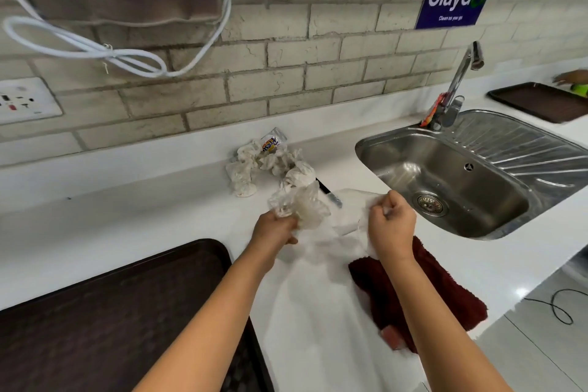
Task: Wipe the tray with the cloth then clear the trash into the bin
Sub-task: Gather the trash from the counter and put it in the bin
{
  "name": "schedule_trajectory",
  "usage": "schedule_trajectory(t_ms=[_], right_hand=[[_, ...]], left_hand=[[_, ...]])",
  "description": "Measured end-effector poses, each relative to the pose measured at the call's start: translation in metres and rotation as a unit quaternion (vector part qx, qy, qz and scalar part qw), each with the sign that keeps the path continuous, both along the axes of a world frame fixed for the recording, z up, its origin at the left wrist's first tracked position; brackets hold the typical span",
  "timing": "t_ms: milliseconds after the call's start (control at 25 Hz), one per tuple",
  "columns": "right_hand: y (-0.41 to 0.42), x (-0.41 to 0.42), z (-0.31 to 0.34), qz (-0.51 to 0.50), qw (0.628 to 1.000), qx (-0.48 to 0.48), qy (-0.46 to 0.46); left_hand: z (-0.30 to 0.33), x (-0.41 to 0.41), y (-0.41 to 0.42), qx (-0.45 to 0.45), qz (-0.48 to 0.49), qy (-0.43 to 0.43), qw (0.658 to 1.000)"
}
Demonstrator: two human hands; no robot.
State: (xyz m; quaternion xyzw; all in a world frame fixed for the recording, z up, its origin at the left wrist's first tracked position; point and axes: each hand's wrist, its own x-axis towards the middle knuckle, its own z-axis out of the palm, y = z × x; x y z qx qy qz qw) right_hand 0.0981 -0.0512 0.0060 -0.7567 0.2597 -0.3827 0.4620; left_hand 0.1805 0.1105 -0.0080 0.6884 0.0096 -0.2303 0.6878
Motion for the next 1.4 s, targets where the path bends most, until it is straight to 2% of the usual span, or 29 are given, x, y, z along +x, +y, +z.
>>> schedule_trajectory(t_ms=[200, 360, 560, 680, 800, 960, 1120, 1280, 1400], right_hand=[[0.045, -0.041, 0.015, 0.099, 0.995, -0.012, 0.006], [0.067, -0.082, 0.017, 0.137, 0.989, 0.058, 0.006], [0.071, -0.135, 0.015, 0.277, 0.947, 0.161, 0.038], [0.068, -0.168, 0.009, 0.309, 0.937, 0.132, 0.095], [0.061, -0.209, -0.009, 0.337, 0.928, 0.109, 0.113], [0.028, -0.285, -0.046, 0.290, 0.940, 0.110, 0.142], [0.003, -0.342, -0.093, 0.225, 0.939, 0.204, 0.162], [-0.004, -0.377, -0.157, 0.078, 0.932, 0.284, 0.213], [-0.007, -0.397, -0.216, 0.032, 0.913, 0.307, 0.266]], left_hand=[[0.020, -0.045, 0.026, -0.056, 0.000, 0.004, 0.998], [0.018, -0.072, 0.048, -0.061, -0.006, -0.003, 0.998], [0.014, -0.114, 0.070, -0.050, 0.013, -0.015, 0.999], [0.019, -0.149, 0.076, -0.030, 0.039, -0.054, 0.997], [0.027, -0.187, 0.075, -0.019, 0.091, -0.101, 0.991], [0.011, -0.273, 0.050, 0.037, 0.113, -0.120, 0.986], [-0.033, -0.349, 0.032, 0.095, 0.063, -0.085, 0.990], [-0.095, -0.393, 0.023, 0.144, 0.037, -0.007, 0.989], [-0.148, -0.401, 0.010, 0.191, 0.004, 0.057, 0.980]])
